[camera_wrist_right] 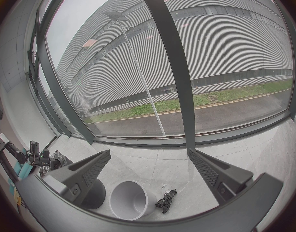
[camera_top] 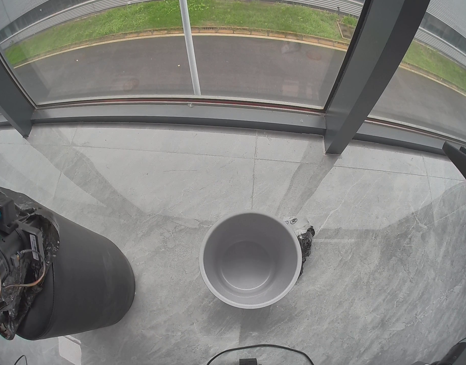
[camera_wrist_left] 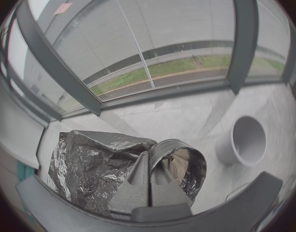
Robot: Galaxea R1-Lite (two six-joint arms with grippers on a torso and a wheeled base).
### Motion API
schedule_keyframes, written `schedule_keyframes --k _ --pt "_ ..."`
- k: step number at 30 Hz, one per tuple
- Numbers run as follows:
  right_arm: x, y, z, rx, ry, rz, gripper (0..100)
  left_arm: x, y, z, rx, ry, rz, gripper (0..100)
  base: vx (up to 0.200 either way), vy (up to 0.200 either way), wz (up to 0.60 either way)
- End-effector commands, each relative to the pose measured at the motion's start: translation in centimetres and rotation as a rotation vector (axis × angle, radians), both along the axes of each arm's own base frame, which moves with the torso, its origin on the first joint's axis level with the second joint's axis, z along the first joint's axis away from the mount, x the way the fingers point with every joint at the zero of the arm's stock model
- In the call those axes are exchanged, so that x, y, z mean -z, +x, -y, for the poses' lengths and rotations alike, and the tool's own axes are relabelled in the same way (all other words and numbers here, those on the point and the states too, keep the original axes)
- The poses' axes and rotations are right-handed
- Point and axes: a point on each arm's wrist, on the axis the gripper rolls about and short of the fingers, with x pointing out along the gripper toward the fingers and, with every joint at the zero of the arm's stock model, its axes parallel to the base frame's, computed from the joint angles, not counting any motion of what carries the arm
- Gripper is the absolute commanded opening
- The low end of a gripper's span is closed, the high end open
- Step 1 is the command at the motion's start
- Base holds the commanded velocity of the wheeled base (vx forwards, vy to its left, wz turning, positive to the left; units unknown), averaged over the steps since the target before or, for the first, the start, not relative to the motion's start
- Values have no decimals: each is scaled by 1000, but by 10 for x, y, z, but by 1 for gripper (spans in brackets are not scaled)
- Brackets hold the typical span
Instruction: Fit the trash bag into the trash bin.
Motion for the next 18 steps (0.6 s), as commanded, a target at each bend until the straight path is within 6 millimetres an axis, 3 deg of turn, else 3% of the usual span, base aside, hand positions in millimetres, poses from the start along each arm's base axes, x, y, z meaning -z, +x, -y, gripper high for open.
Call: schedule_keyframes --k 1,5,12,18 --pt "-2 -1 0 1 3 10 100 -23 2 1 -21 -141 179 0 0 0 0" --pt "9 10 -3 3 -31 -48 100 -42 11 3 -44 -360 316 0 0 0 0" --pt "18 25 -15 -43 -95 -104 100 -64 14 16 3 -631 397 0 0 0 0" --pt "42 45 -57 -121 -176 -229 100 -101 11 43 151 -944 372 0 0 0 0"
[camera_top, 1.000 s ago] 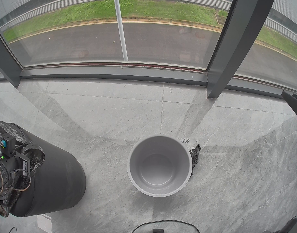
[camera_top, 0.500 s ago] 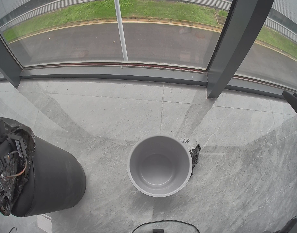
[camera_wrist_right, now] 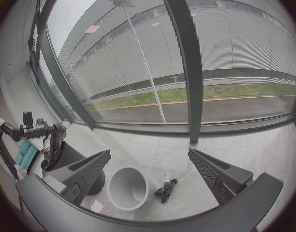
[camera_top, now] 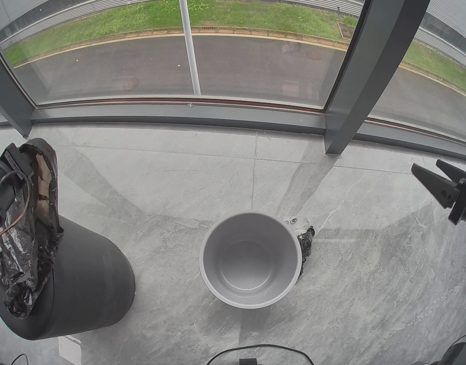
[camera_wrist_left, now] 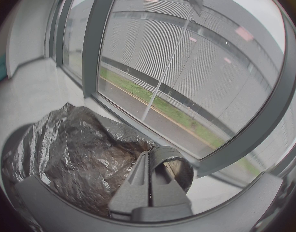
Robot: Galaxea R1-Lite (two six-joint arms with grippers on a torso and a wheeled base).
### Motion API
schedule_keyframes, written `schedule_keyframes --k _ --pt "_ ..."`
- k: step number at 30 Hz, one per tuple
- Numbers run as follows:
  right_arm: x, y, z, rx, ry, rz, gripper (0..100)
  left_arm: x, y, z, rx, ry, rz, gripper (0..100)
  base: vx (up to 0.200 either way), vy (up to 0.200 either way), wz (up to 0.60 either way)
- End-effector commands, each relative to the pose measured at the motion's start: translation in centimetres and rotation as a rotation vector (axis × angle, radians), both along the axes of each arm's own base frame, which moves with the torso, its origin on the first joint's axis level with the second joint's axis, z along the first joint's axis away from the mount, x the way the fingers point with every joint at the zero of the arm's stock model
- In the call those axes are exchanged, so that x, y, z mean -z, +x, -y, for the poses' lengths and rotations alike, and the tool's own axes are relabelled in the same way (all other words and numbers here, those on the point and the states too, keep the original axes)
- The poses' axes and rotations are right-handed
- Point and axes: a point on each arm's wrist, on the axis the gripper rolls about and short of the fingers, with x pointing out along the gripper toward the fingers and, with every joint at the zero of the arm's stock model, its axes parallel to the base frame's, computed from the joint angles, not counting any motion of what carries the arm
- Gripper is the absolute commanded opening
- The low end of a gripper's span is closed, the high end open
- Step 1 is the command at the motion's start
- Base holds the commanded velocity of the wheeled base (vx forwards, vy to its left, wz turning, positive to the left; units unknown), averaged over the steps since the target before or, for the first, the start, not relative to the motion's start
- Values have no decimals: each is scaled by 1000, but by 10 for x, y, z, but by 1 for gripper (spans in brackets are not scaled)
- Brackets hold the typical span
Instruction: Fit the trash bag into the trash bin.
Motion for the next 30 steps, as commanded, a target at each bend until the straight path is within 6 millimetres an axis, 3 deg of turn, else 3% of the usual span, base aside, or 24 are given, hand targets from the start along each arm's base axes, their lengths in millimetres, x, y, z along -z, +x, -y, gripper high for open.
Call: schedule_keyframes --k 1,5,6,7,9,15,20,24,30 --pt "29 25 -44 -106 -97 -151 100 -40 -6 28 227 -226 56 0 0 0 0" --pt "38 38 -76 -148 -113 -143 100 -66 -21 38 467 -363 67 0 0 0 0" --pt "38 38 -76 -148 -113 -143 100 -66 -21 38 467 -363 67 0 0 0 0" --pt "41 48 -94 -109 -111 -125 100 -77 -26 38 545 -386 72 0 0 0 0" --pt "48 53 -110 -90 -107 -113 100 -88 -33 37 603 -431 88 0 0 0 0" --pt "51 51 -141 -161 -63 -49 100 -103 -59 32 802 -493 127 0 0 0 0" --pt "49 49 -162 -214 -53 -32 100 -115 -62 34 864 -555 155 0 0 0 0" --pt "52 35 -186 -305 -62 -35 100 -120 -57 42 903 -584 139 0 0 0 0" --pt "63 35 -199 -328 -114 -40 100 -119 -59 47 945 -611 114 0 0 0 0"
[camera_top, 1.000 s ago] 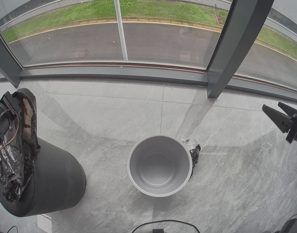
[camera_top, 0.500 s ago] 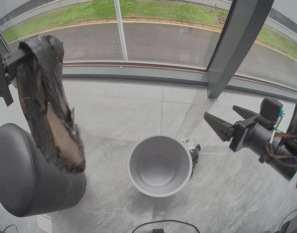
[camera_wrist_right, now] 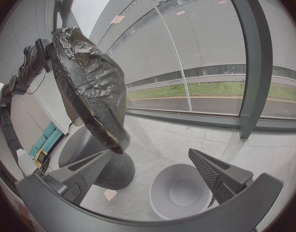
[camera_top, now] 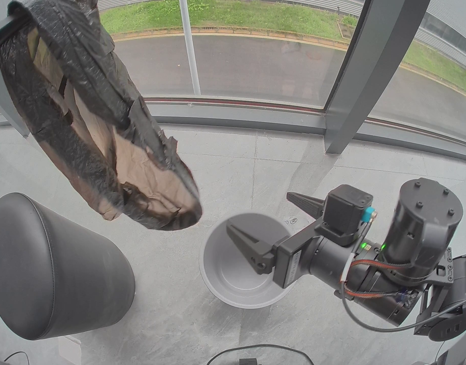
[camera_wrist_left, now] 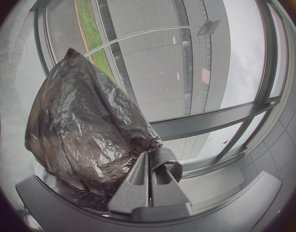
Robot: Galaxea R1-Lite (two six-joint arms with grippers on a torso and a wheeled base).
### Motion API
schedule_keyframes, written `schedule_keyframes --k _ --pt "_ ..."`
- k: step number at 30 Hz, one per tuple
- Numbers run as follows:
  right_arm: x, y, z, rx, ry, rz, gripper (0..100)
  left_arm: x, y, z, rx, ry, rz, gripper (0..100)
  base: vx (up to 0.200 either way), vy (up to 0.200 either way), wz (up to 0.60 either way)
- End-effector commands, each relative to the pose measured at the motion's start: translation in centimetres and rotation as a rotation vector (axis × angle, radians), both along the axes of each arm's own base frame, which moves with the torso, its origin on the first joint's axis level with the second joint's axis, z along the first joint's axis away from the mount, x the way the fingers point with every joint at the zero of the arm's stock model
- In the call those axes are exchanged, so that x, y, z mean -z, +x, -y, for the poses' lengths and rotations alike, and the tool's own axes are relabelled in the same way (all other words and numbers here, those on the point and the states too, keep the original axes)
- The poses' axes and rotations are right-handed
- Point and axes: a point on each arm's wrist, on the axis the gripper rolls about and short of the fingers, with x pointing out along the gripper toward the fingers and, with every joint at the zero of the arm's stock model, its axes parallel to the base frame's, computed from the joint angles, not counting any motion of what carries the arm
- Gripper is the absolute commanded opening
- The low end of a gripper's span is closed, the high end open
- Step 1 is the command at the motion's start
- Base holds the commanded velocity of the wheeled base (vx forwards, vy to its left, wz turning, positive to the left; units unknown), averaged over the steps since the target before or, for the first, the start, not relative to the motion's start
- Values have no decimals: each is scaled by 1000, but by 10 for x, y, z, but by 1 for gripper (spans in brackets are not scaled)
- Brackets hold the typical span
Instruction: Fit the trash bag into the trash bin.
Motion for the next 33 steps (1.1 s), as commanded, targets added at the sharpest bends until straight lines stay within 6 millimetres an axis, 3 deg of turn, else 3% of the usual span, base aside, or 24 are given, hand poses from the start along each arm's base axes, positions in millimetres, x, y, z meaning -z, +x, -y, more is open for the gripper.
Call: schedule_keyframes --k 1,16,23,33 --pt "15 2 -16 -23 -46 -21 100 -1 0 4 32 -8 -9 0 0 0 0" --pt "44 -18 -65 -91 -67 5 100 5 4 10 58 3 -34 0 0 0 0" --pt "55 -3 -83 -26 -55 66 100 5 0 14 99 3 -32 0 0 0 0" --pt "55 25 -87 55 -36 144 100 14 -7 22 224 11 -71 0 0 0 0"
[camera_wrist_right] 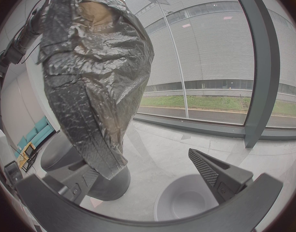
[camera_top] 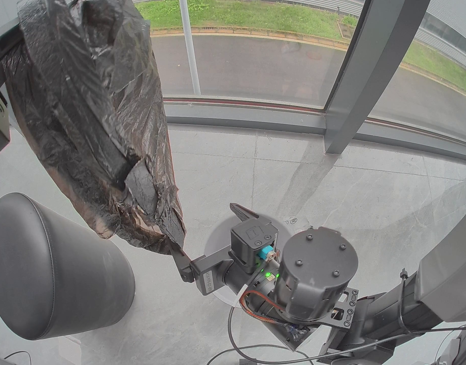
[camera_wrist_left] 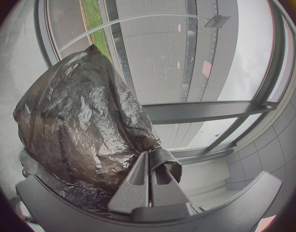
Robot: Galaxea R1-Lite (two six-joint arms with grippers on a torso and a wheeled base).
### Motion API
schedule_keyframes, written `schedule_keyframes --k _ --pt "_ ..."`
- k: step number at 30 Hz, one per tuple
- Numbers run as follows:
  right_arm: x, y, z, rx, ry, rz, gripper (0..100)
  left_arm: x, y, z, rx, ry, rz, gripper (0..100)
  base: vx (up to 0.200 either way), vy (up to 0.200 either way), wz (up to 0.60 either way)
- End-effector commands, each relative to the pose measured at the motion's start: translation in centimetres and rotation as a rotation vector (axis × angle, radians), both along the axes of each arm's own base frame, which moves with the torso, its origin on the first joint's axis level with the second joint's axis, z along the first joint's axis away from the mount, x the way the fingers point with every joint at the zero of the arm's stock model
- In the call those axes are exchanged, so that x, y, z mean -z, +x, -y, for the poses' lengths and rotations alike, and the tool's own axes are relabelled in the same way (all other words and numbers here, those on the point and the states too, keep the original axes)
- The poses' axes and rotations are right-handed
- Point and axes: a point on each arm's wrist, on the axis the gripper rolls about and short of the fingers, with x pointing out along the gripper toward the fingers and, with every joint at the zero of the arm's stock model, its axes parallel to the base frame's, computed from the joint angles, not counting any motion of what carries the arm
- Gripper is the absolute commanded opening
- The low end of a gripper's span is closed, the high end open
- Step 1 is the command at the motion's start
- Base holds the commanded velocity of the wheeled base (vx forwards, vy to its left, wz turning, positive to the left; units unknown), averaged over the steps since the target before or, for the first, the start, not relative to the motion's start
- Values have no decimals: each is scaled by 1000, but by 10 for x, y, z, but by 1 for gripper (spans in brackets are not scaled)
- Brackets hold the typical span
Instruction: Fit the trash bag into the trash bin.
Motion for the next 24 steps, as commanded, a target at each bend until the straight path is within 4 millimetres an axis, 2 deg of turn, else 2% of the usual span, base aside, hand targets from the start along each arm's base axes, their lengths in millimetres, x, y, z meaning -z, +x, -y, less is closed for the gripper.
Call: schedule_keyframes --k 1,8,24 --pt "8 9 -5 16 -11 8 100 4 -3 2 47 5 -14 0 0 0 0" --pt "0 10 -11 32 16 59 100 6 -4 3 88 -21 -24 0 0 0 0" --pt "9 14 -20 32 11 68 100 9 -7 1 104 -51 -32 0 0 0 0"
